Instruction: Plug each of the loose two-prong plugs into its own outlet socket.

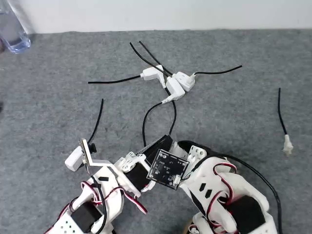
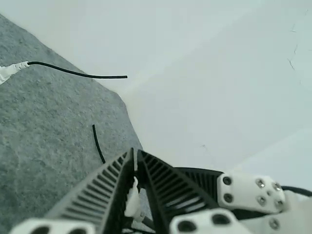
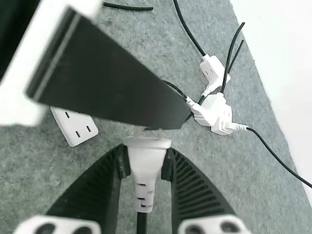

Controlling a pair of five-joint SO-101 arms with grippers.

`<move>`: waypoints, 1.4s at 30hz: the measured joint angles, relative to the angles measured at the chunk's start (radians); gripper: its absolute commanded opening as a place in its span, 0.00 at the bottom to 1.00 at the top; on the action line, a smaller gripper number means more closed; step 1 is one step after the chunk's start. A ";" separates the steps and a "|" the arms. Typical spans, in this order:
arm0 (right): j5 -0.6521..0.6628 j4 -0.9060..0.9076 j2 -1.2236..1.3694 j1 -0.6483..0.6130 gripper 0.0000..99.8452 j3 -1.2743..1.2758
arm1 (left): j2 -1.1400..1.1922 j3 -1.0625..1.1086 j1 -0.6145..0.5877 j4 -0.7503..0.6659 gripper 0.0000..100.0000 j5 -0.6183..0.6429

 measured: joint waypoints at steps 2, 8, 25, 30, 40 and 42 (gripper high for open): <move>0.000 0.000 0.000 0.000 0.01 0.000 | 0.000 0.000 0.000 0.000 0.01 0.000; 0.002 0.000 -0.011 0.000 0.01 0.000 | 0.000 0.000 0.000 0.000 0.01 0.000; -0.008 0.020 -0.012 0.000 0.01 -0.052 | 0.000 0.000 -0.005 0.000 0.01 0.000; -0.008 0.020 -0.012 0.000 0.01 -0.052 | 0.000 0.000 -0.005 0.000 0.01 0.000; -0.035 0.020 -0.012 0.000 0.01 -0.094 | 0.000 -0.002 -0.012 -0.002 0.01 -0.002; -0.035 0.020 -0.014 0.000 0.01 -0.097 | 0.000 -0.002 -0.012 -0.002 0.01 -0.002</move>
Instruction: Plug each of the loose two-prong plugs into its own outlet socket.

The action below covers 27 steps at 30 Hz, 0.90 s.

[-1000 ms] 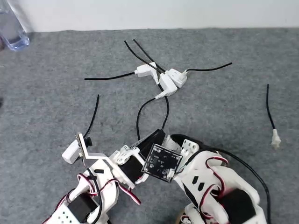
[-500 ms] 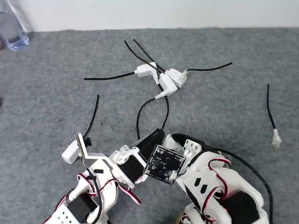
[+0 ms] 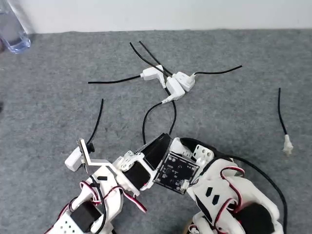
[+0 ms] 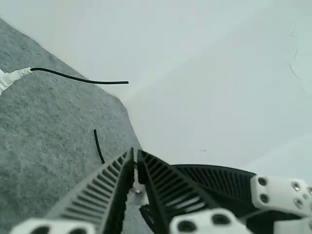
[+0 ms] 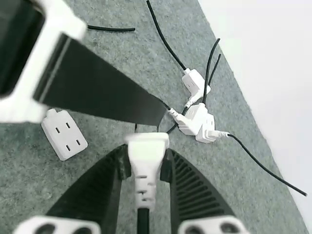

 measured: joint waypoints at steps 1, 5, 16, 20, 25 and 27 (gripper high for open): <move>-0.003 0.000 0.000 0.000 0.01 0.000 | 0.000 0.000 0.000 0.000 0.01 0.000; -0.003 0.000 0.000 -0.014 0.01 0.000 | 0.000 0.000 0.000 0.000 0.01 0.000; -0.025 0.000 0.000 -0.032 0.01 -0.005 | 0.000 0.000 -0.002 0.002 0.01 -0.002; -0.025 0.012 0.000 -0.038 0.01 -0.034 | -0.002 -0.002 -0.002 -0.006 0.01 0.002; -0.025 0.018 0.000 -0.038 0.01 -0.035 | -0.002 -0.002 -0.002 -0.003 0.01 0.002; -0.028 0.018 0.000 -0.040 0.01 -0.035 | -0.002 -0.002 -0.002 -0.003 0.01 0.002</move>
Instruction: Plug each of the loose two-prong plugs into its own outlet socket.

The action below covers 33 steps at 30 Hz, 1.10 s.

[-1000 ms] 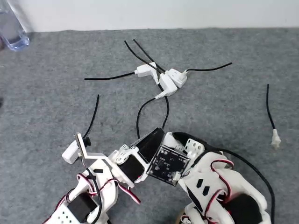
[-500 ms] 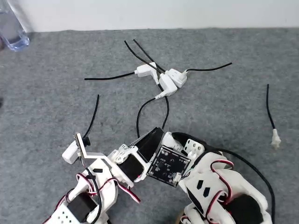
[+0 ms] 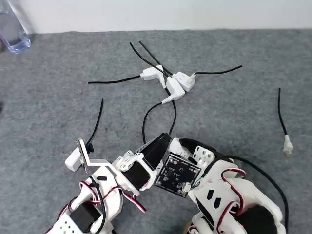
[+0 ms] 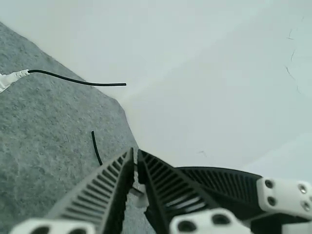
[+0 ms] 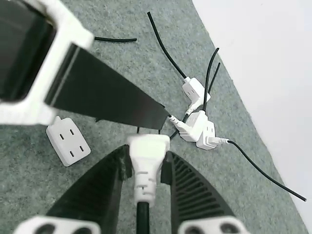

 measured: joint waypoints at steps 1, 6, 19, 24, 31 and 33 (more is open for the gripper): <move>-0.008 0.000 0.000 0.000 0.01 0.000 | 0.000 0.000 0.000 0.000 0.01 0.000; -0.017 0.000 0.000 0.000 0.01 0.000 | 0.000 0.000 0.000 0.000 0.01 0.000; -0.015 0.000 0.002 -0.002 0.01 0.000 | 0.000 0.009 0.000 -0.003 0.01 0.000; -0.002 0.000 -0.003 -0.003 0.01 -0.002 | 0.002 -0.005 -0.020 -0.008 0.01 0.000; 0.002 0.014 0.028 -0.018 0.01 -0.038 | 0.014 -0.009 -0.163 -0.008 0.01 0.000; 0.002 0.040 0.078 -0.011 0.01 -0.080 | 0.014 -0.009 -0.210 -0.008 0.01 0.000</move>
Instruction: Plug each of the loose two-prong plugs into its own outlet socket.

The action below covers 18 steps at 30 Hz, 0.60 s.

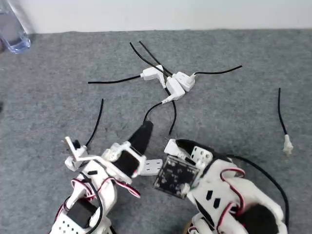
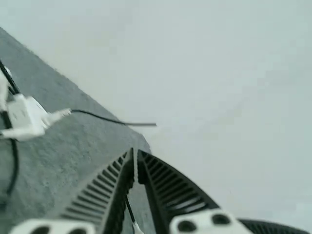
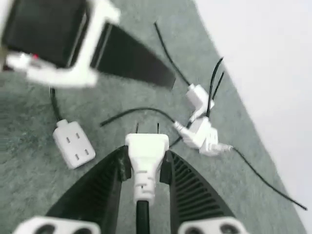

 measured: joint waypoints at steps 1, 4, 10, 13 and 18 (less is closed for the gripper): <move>0.000 0.014 0.028 0.012 0.01 -0.028 | 0.000 0.000 -0.028 0.000 0.01 0.000; 0.002 0.048 0.100 0.051 0.01 -0.103 | -0.002 0.021 -0.106 0.000 0.01 0.000; 0.031 0.167 0.255 0.064 0.01 -0.249 | 0.000 0.064 -0.270 0.092 0.01 0.000; 0.060 0.235 0.354 0.068 0.01 -0.324 | 0.002 0.064 -0.351 0.216 0.01 0.000; 0.101 0.307 0.522 0.071 0.01 -0.459 | 0.002 0.064 -0.508 0.351 0.01 -0.074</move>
